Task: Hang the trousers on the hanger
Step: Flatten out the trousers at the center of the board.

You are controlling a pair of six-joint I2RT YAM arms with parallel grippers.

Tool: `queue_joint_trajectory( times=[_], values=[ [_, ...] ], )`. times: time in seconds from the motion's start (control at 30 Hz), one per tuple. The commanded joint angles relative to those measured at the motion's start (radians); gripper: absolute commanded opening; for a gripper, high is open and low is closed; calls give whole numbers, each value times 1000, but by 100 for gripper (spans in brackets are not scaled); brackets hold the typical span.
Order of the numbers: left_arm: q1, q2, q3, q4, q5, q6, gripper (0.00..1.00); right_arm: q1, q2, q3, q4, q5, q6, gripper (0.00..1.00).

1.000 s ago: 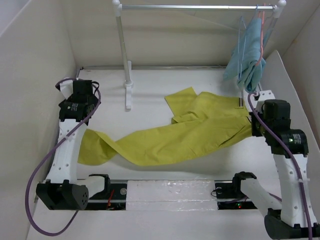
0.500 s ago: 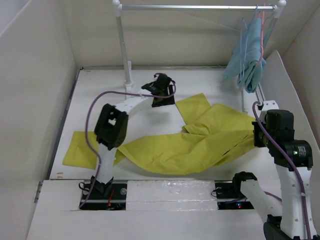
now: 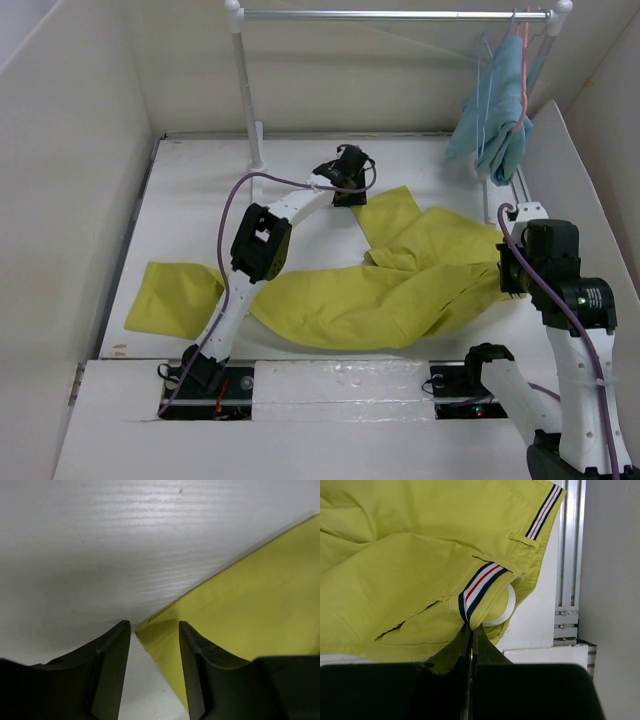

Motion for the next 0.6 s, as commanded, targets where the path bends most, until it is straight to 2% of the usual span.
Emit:
queue_joint_trajectory(
  times=[0.0, 0.07, 0.1, 0.17, 0.27, 0.37, 0.4, 0.5, 0.53, 0.57],
  values=[
    [4, 48, -47, -36, 58, -21, 38, 7, -7, 17, 91, -6, 5, 0],
    [4, 15, -116, -30, 58, -40, 39, 7, -4, 21, 93, 4, -1, 0],
    [4, -5, -146, 5, 58, -41, 46, 7, -1, 24, 101, 3, -7, 0],
    [4, -30, -180, 14, 52, -25, 49, 7, 1, 20, 114, -15, -8, 0],
    [4, -4, -133, -25, 40, -19, 0, 7, 4, 8, 139, -29, -7, 0],
    [28, -19, -130, -16, 57, -30, 0, 7, 7, 3, 157, -29, -7, 0],
    [72, -38, -140, -16, 57, -50, 0, 7, 13, 3, 165, -28, -8, 0],
    [169, -223, -290, 77, 83, -71, 0, 7, 22, 6, 179, -43, -10, 0],
    [294, -445, -464, 137, 87, -95, 0, 7, 24, 0, 183, -63, -11, 0],
    [295, -447, -466, 138, 87, -96, 0, 7, 24, 0, 183, -63, -11, 0]
  ],
)
